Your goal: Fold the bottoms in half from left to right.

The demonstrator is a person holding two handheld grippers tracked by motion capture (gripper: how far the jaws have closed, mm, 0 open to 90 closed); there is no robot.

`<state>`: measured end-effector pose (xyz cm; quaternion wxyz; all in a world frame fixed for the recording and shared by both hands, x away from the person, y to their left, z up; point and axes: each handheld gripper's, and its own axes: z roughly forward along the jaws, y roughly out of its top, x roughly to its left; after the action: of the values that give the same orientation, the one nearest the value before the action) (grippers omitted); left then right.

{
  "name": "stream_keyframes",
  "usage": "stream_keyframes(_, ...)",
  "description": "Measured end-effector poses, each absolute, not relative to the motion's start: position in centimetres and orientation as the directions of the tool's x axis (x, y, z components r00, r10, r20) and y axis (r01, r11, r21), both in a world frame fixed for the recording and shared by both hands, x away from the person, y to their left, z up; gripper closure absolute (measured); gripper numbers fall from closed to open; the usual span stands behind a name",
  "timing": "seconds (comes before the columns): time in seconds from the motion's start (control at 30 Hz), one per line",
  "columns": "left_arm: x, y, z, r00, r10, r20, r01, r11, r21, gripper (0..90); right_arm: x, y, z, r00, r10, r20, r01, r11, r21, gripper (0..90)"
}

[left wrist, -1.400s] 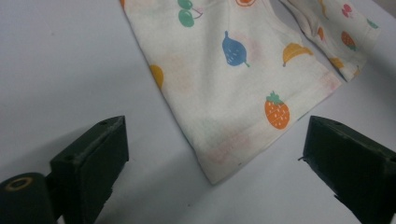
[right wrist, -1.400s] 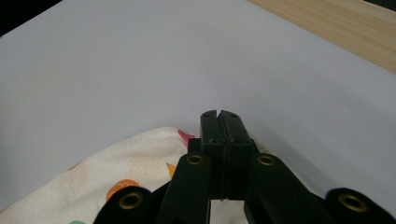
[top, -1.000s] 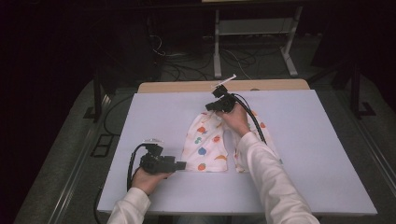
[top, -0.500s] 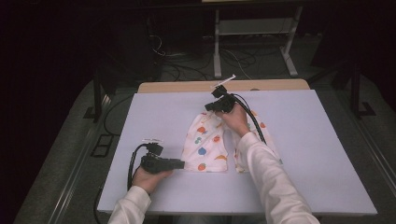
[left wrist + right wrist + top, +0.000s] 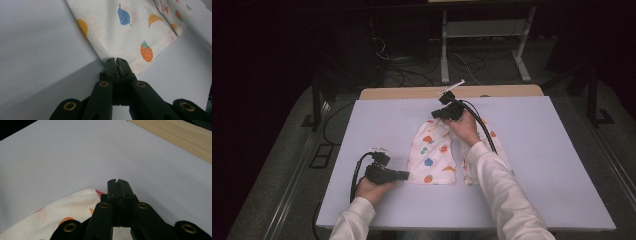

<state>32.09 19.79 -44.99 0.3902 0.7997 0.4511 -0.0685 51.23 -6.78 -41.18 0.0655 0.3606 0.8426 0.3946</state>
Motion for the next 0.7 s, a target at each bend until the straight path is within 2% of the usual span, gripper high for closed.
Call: stream_keyframes(0.7,31.7,18.2,-42.6,0.679,0.606,-0.414,0.691,-0.336,0.64,89.6,51.2,-8.0,-40.4,-0.716,0.671,0.192,0.562,0.392,0.728,88.2)
